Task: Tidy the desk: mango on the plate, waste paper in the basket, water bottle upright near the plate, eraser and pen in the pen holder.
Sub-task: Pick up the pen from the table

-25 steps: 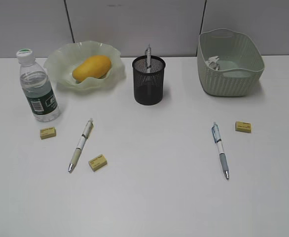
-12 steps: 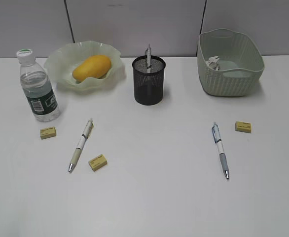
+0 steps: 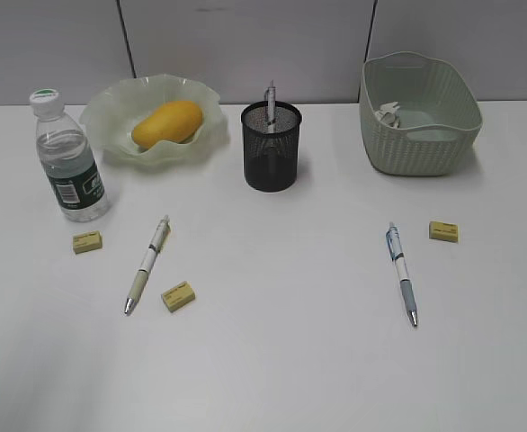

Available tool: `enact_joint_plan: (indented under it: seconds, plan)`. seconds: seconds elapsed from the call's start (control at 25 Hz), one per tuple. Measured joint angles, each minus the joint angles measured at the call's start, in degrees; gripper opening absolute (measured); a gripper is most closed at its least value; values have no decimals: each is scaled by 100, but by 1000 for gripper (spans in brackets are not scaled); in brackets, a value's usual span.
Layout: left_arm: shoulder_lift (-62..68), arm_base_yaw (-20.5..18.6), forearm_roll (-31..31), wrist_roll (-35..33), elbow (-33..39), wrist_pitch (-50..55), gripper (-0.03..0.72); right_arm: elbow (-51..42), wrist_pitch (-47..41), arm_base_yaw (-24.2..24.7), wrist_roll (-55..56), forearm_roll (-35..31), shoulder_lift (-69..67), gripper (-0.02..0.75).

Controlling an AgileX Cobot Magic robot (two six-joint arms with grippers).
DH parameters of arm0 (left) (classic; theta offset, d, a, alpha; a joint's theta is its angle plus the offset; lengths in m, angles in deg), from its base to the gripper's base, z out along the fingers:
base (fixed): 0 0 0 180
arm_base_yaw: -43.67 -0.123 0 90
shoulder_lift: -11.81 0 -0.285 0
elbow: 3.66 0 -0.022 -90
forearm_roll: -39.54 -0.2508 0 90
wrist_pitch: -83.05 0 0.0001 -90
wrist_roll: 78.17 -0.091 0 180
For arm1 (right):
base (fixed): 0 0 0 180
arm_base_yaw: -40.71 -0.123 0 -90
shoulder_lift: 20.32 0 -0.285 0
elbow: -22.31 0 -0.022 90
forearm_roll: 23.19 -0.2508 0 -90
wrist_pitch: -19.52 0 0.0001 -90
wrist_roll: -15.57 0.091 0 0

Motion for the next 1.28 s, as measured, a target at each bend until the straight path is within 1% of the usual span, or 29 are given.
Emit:
enact_joint_plan:
  seconds: [0.28,0.44,0.52,0.64,0.76,0.84,0.96,1.08,1.16,1.28]
  plan:
    - [1484,0,312,-98,-425,116,387,0,0,0,-6,0,0,571]
    - [1983,11,406,-102,-532,268,387,0,3,0,-6,0,0,571]
    - [2183,112,406,-102,-552,280,387,0,3,0,-6,0,0,571]
    - [2400,460,406,-102,-552,191,387,0,7,0,-6,0,0,569]
    - [2607,951,406,-102,-557,-98,387,0,7,0,-6,0,0,566]
    - [2810,1196,406,-73,-557,-247,387,0,7,0,-6,0,0,560]
    - [3271,1428,406,-29,-594,-314,387,0,14,0,-6,0,0,547]
    - [3793,1558,338,-3,-738,-334,387,0,25,0,-6,0,0,541]
    - [4143,1663,142,175,-925,-340,387,0,34,0,-6,0,0,541]
    - [4621,1865,-466,668,-1306,-325,387,0,43,0,-6,0,0,541]
